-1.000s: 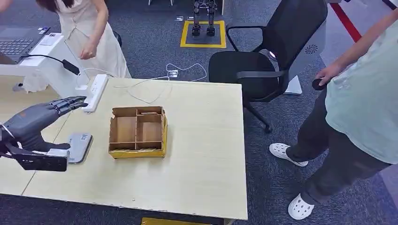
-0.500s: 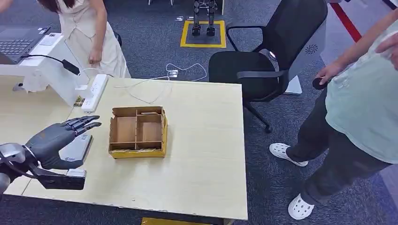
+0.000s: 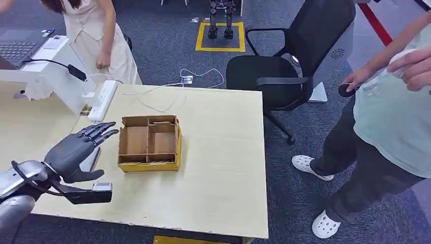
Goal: Pass the card to the sensor for recognition and then transmit it.
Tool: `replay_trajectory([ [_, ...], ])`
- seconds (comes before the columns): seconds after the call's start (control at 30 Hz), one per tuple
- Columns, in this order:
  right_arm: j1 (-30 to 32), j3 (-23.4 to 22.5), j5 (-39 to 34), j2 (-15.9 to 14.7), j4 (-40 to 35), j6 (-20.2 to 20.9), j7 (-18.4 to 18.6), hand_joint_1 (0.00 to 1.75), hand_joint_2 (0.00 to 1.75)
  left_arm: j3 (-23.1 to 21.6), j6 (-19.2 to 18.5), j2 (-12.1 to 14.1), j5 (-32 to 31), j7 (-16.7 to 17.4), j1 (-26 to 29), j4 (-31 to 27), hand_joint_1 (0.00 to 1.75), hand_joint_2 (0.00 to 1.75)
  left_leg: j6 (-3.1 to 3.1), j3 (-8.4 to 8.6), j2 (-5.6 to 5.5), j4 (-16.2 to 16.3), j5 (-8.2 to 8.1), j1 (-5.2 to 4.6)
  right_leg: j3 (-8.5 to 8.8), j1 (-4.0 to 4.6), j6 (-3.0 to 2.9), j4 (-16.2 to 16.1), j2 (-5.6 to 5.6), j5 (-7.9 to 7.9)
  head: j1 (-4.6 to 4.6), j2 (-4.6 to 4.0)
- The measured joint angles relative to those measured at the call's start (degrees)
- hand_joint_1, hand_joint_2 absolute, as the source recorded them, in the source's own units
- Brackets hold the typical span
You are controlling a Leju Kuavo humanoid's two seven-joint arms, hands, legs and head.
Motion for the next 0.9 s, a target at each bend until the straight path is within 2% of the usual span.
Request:
replay_trajectory([
  [0.2, 1.3, -1.99, 1.79, 0.13, -2.14, 0.87, 1.77, 0.0, 0.0, -0.48, 2.65, -7.27, -9.46, 5.44, 1.5, 1.66, 0.0, 1.75, 0.01, -0.01, -0.01, 0.0, -0.01, -0.01, 0.0, -0.01, 0.01, -0.01, -0.02, 0.0, 0.0, 0.0],
  [0.47, 2.1, -5.09, 4.15, 0.65, -3.74, 2.23, 1.99, 0.0, 0.0, -1.09, 4.44, -15.89, -14.13, 8.21, 2.58, 4.76, 0.0, 1.75, 0.02, -0.01, -0.01, 0.01, -0.02, -0.01, 0.0, -0.01, 0.01, -0.02, -0.03, 0.0, -0.02, 0.0],
  [0.67, 2.53, -6.86, 5.51, 1.07, -4.11, 2.97, 2.12, 0.0, 0.0, -1.09, 4.53, -18.95, -15.81, 9.09, 3.11, 6.25, 0.0, 1.75, 0.02, -0.01, 0.0, 0.0, -0.02, -0.01, -0.01, -0.01, 0.01, -0.02, -0.02, 0.0, -0.02, 0.0],
  [0.9, 2.61, -8.61, 7.1, 1.68, -4.2, 3.76, 2.05, 0.0, 0.0, -1.09, 4.73, -20.82, -17.99, 10.05, 3.33, 7.67, 0.0, 1.75, 0.02, -0.01, -0.01, 0.0, -0.02, -0.01, -0.01, -0.01, 0.01, -0.01, -0.02, 0.0, -0.04, 0.0],
])
